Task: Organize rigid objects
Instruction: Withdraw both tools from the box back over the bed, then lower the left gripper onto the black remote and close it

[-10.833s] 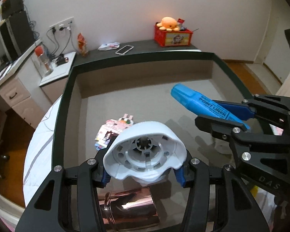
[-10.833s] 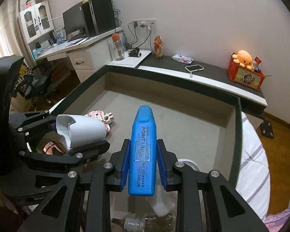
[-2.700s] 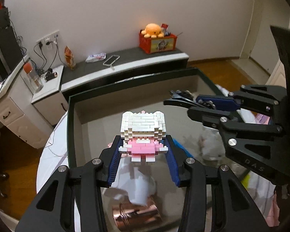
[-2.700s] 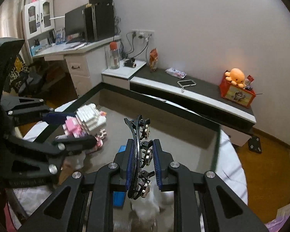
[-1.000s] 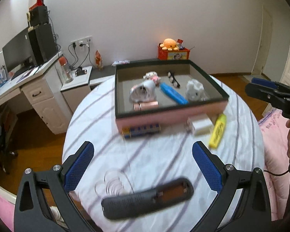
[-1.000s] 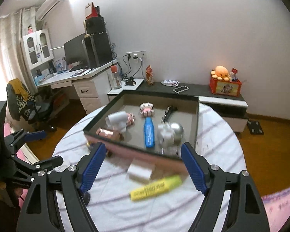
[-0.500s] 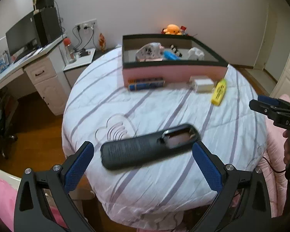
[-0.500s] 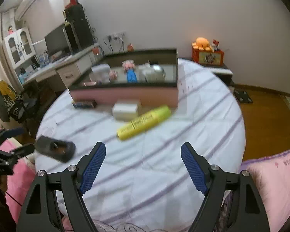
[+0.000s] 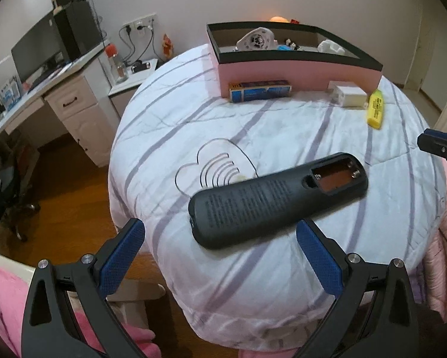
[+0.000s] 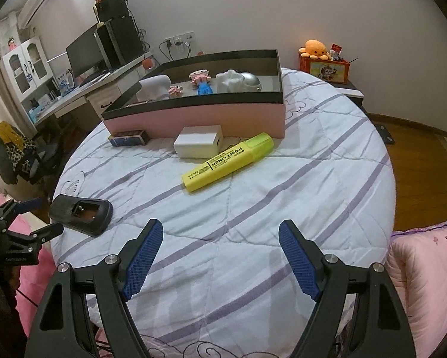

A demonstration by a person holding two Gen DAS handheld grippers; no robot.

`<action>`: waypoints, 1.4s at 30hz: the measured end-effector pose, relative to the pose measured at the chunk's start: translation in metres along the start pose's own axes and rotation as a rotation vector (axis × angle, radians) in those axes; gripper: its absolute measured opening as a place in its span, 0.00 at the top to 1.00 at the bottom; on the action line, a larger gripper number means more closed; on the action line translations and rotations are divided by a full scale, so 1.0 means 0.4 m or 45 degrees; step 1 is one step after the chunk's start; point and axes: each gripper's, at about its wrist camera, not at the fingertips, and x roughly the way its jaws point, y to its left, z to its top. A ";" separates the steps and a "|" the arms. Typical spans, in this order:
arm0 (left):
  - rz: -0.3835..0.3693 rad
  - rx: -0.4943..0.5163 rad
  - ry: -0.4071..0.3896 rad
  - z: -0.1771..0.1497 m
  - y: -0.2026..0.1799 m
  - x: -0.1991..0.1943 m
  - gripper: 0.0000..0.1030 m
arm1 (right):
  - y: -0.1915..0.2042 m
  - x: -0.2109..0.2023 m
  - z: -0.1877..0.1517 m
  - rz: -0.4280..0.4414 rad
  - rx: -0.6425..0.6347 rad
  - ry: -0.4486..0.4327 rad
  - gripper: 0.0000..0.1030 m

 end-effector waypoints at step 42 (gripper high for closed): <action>-0.135 -0.139 0.113 0.094 -0.059 0.049 0.41 | -0.035 0.067 0.019 0.041 -0.011 0.048 0.18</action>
